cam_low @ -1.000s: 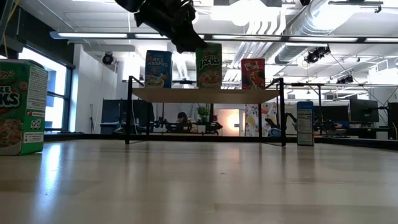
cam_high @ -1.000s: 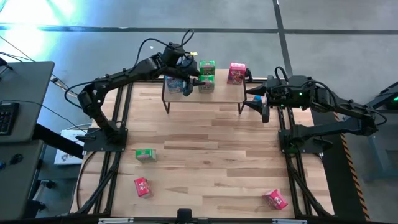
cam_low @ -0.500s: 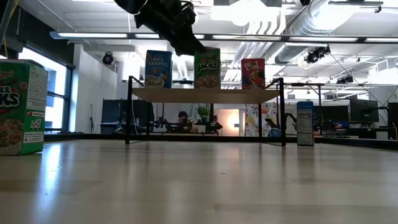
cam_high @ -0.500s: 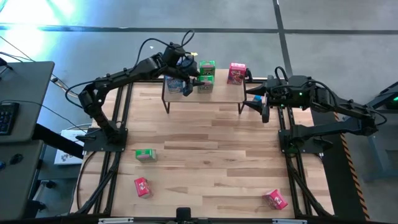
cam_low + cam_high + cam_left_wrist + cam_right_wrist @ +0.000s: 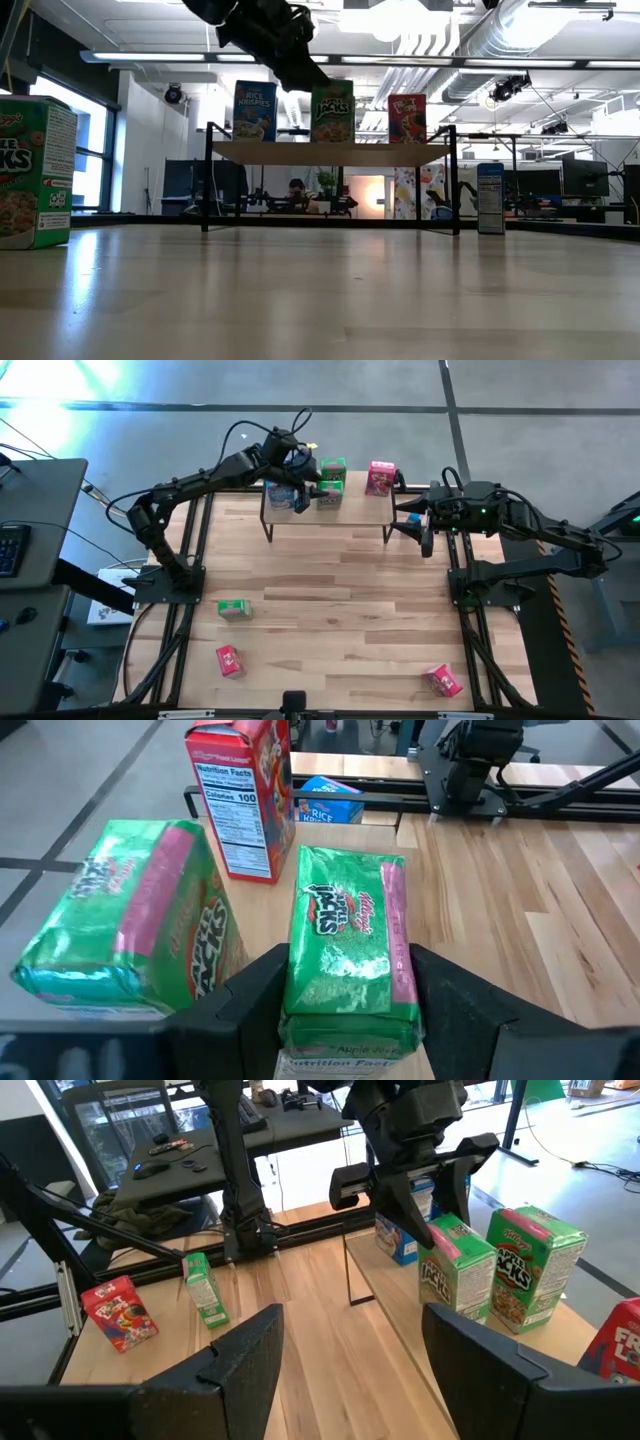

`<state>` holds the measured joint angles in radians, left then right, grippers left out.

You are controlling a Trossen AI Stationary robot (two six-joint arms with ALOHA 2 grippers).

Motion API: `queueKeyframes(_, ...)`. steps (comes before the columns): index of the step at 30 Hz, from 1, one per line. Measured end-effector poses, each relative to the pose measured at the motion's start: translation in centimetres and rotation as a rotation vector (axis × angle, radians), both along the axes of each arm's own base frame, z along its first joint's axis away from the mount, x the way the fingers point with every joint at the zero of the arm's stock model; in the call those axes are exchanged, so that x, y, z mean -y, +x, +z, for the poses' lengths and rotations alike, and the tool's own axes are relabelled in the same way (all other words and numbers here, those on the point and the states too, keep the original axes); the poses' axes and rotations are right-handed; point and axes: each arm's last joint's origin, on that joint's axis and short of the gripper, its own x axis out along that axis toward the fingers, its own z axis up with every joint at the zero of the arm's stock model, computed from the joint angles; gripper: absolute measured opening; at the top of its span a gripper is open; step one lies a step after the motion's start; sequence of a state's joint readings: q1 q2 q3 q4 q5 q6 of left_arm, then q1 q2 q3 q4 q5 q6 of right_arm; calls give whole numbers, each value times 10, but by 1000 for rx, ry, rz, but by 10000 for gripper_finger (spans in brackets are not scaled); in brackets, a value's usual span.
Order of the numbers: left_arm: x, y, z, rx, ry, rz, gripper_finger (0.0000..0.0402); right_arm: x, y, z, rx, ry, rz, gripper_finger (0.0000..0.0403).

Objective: Stack cereal on shelf
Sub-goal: Put the bottom green cereal box on the shelf aligned with the other green cereal box

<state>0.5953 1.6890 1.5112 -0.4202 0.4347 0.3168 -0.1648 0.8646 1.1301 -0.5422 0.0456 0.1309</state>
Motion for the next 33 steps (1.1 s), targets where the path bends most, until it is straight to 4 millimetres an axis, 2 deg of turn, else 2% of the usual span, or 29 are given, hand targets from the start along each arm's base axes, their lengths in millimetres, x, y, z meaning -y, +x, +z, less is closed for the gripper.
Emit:
queueKeyframes(14, -5, -2, 2, 18, 28, 4, 216, 0, 0, 0, 0, 0, 0, 232)
queueKeyframes(23, -5, -2, 2, 20, 13, 14, 221, 0, 0, 0, 0, 0, 0, 232)
queueKeyframes(33, -7, -13, 15, 47, 35, 41, 221, 0, 0, 0, 0, 0, 0, 232)
